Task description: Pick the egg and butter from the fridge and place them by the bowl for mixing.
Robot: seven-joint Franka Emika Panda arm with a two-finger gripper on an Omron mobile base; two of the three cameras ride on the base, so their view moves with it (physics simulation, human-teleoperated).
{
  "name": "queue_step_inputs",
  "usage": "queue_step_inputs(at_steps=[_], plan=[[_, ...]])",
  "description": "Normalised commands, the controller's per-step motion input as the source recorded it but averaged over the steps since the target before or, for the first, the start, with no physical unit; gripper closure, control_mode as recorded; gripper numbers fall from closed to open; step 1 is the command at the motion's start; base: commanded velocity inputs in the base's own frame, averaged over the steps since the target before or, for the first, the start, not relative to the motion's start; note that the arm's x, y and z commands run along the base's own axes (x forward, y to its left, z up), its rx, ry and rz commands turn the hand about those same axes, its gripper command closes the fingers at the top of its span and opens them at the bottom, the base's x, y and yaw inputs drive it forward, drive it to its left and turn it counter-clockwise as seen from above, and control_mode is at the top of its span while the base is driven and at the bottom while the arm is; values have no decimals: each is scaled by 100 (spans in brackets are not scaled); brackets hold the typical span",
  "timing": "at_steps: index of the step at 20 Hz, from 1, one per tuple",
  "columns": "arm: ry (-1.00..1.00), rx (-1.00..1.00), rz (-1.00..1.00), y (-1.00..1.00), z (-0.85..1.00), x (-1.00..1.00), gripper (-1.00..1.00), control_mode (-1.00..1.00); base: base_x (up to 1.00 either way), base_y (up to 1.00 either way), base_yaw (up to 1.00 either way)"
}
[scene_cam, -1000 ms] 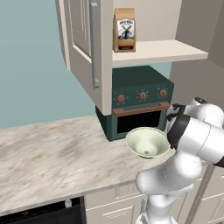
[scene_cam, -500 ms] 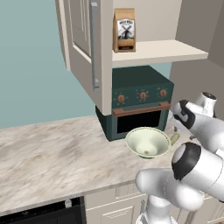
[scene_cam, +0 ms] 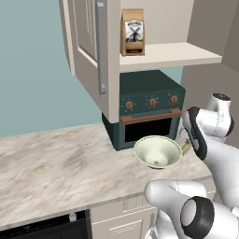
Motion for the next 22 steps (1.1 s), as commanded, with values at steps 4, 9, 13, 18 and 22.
queue_step_inputs(at_steps=[4, 9, 13, 18, 22], plan=[[-2, -3, 14, 40, 39, -51, -100, -100, 0, 0, 0], [0, 0, 8, 35, 45, -44, -100, -100, 0, 0, 0], [0, 0, 6, 33, 40, -42, -100, -100, 0, 0, 0], [2, -5, 0, 21, 37, -39, -100, -100, 0, 0, 0], [0, -1, 2, 7, 24, -37, -100, -100, 0, 0, 0]])
